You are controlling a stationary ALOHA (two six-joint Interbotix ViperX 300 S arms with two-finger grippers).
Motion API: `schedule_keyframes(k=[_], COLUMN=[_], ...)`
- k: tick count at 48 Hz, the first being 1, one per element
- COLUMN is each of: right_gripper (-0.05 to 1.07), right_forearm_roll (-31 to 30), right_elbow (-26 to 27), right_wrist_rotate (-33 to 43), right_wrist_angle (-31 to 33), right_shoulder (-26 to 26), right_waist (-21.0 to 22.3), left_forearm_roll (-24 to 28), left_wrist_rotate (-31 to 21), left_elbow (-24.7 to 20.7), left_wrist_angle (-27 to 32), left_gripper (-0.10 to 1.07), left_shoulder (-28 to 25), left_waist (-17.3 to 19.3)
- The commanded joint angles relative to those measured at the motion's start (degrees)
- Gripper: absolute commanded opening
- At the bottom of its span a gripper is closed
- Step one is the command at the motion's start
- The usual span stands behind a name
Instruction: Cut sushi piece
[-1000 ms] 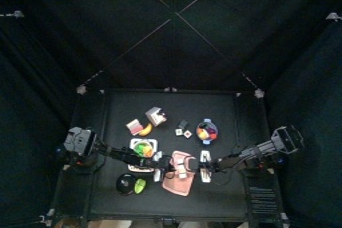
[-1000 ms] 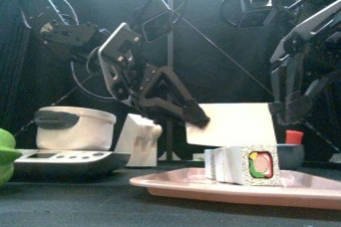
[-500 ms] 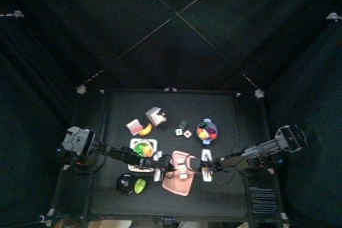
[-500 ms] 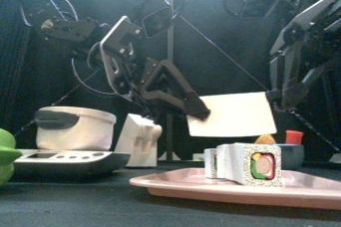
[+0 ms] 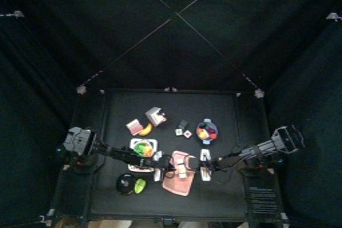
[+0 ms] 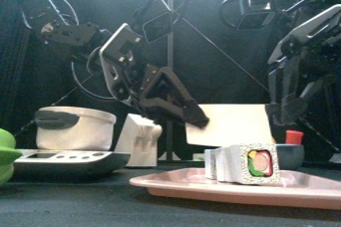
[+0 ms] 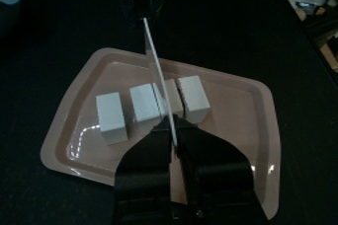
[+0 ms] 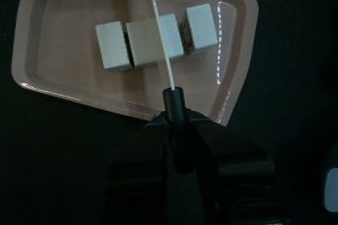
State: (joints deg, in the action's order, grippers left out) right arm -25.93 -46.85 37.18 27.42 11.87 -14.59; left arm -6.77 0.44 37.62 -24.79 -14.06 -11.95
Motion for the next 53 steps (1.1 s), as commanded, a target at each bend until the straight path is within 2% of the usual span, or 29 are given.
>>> schedule_keyframes(k=[1, 18, 53], right_gripper=[0.25, 0.25, 0.25], right_forearm_roll=[-0.35, -0.35, 0.44], right_elbow=[0.62, 0.35, -0.7], right_wrist_rotate=[0.09, 0.0, 0.18], right_wrist_angle=[0.0, 1.05, -2.55], right_shoulder=[0.53, 4.48, 0.88], right_waist=[1.58, 1.58, 2.11], left_forearm_roll=[0.26, 0.26, 0.26], left_wrist_rotate=[0.0, 0.18, 0.0], left_elbow=[-1.23, -1.23, -1.32], left_wrist_angle=[-0.44, -0.44, -0.26], left_gripper=[0.38, 0.38, 0.38], left_shoulder=[0.62, 2.29, 0.35], left_waist=[-1.05, -1.05, -0.97])
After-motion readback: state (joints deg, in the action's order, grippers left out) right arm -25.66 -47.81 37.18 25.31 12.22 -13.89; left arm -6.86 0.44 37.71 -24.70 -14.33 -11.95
